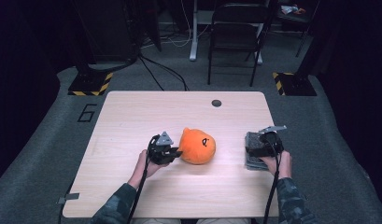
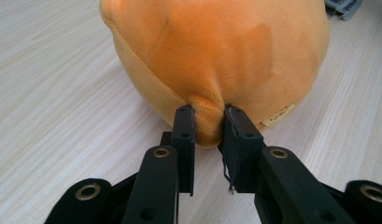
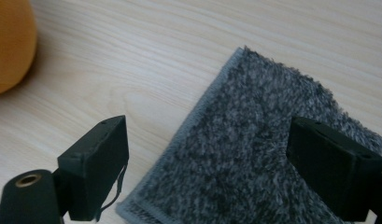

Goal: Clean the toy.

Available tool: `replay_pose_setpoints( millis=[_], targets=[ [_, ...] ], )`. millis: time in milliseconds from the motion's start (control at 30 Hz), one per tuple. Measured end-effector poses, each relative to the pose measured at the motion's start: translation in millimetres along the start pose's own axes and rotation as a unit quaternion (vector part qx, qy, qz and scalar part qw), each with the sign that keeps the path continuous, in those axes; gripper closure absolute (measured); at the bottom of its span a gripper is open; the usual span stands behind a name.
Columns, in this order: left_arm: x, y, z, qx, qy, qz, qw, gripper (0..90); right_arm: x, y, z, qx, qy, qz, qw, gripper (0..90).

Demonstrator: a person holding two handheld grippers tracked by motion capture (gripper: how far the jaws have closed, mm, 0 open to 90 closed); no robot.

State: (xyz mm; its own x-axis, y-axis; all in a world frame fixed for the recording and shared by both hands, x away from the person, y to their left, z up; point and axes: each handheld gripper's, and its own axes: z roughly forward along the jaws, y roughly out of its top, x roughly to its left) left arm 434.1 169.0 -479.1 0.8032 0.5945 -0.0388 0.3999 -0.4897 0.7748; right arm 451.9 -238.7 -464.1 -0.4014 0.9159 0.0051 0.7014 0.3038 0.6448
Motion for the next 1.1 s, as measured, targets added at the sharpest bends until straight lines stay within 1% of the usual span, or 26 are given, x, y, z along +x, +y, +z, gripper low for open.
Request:
replay_pose_setpoints(
  millis=[67, 100, 200, 300, 367, 400, 433, 467, 533, 600, 667, 700, 733, 800, 933, 967, 1000, 1033, 1100],
  targets=[
    [-1.0, 0.4, -0.1, -0.002, 0.000, -0.002, 1.0000, 75.7, -3.9, -1.0, 3.9, 0.009, -0.017, -0.006, 0.9998, 12.8],
    [-1.4, 0.7, -0.4, -0.001, 0.000, -0.002, 1.0000, 75.8, -5.9, -1.5, 5.7, 0.015, -0.021, -0.004, 0.9997, 12.8],
    [-1.9, 1.2, -0.8, -0.003, 0.002, 0.000, 1.0000, 76.2, -13.4, -4.6, 12.7, 0.029, -0.020, 0.022, 0.9991, 12.6],
    [-2.3, 1.2, -0.9, -0.005, 0.001, -0.004, 1.0000, 76.5, -17.7, -7.8, 19.5, 0.047, -0.027, 0.034, 0.9980, 12.3],
    [-2.6, 1.1, -1.2, -0.006, 0.000, -0.006, 1.0000, 76.4, -20.2, -9.7, 24.5, 0.053, -0.032, 0.032, 0.9976, 13.6],
    [-2.7, 1.2, -1.6, -0.007, 0.001, -0.005, 1.0000, 76.4, -21.2, -11.3, 27.5, 0.058, -0.035, 0.026, 0.9973, 14.4],
    [-3.4, 1.2, -1.6, -0.009, 0.001, -0.005, 0.9999, 76.4, -20.8, -13.1, 30.6, 0.068, -0.037, 0.026, 0.9967, 15.4],
    [-3.6, 1.4, -1.9, -0.008, -0.004, -0.005, 0.9999, 76.4, -21.9, -15.1, 34.5, 0.072, -0.036, 0.016, 0.9966, 15.6],
    [-5.3, 1.3, -2.1, -0.012, 0.000, -0.006, 0.9999, 76.4, -23.9, -16.9, 36.3, 0.069, -0.026, 0.022, 0.9970, 17.4],
    [-6.8, 1.4, -2.0, -0.015, 0.002, -0.006, 0.9999, 76.3, -25.2, -17.8, 35.9, 0.068, -0.017, 0.022, 0.9973, 20.3],
    [-7.2, 1.7, -1.7, -0.015, 0.004, -0.006, 0.9999, 76.3, -24.6, -18.3, 35.2, 0.065, -0.014, 0.023, 0.9975, 24.8],
    [-7.2, 1.6, -1.7, -0.016, 0.004, -0.007, 0.9998, 76.3, -23.6, -18.2, 34.6, 0.066, -0.013, 0.024, 0.9974, 28.1],
    [-7.0, 1.6, -1.8, -0.015, 0.004, -0.007, 0.9999, 76.3, -23.3, -17.9, 34.0, 0.063, -0.013, 0.022, 0.9977, 34.0],
    [-6.9, 1.2, -1.9, -0.015, 0.004, -0.009, 0.9998, 76.2, -22.5, -17.0, 32.8, 0.064, -0.013, 0.021, 0.9976, 40.3],
    [-6.2, 0.7, -2.1, -0.014, 0.002, -0.010, 0.9999, 76.1, -21.5, -16.2, 31.7, 0.062, -0.016, 0.029, 0.9975, 52.4],
    [-6.3, 0.4, -1.7, -0.016, 0.005, -0.011, 0.9998, 76.1, -21.7, -16.2, 31.5, 0.061, -0.017, 0.032, 0.9975, 54.2],
    [-5.7, 0.5, -2.2, -0.014, 0.002, -0.010, 0.9998, 76.0, -22.3, -16.3, 31.4, 0.060, -0.018, 0.033, 0.9975, 55.8],
    [-5.7, 0.5, -2.1, -0.014, 0.002, -0.010, 0.9999, 76.0, -22.7, -16.4, 31.1, 0.060, -0.018, 0.040, 0.9973, 56.7],
    [-5.7, 0.6, -2.1, -0.013, 0.002, -0.010, 0.9999, 76.0, -23.0, -16.4, 31.1, 0.059, -0.019, 0.044, 0.9971, 56.8]
  ],
)
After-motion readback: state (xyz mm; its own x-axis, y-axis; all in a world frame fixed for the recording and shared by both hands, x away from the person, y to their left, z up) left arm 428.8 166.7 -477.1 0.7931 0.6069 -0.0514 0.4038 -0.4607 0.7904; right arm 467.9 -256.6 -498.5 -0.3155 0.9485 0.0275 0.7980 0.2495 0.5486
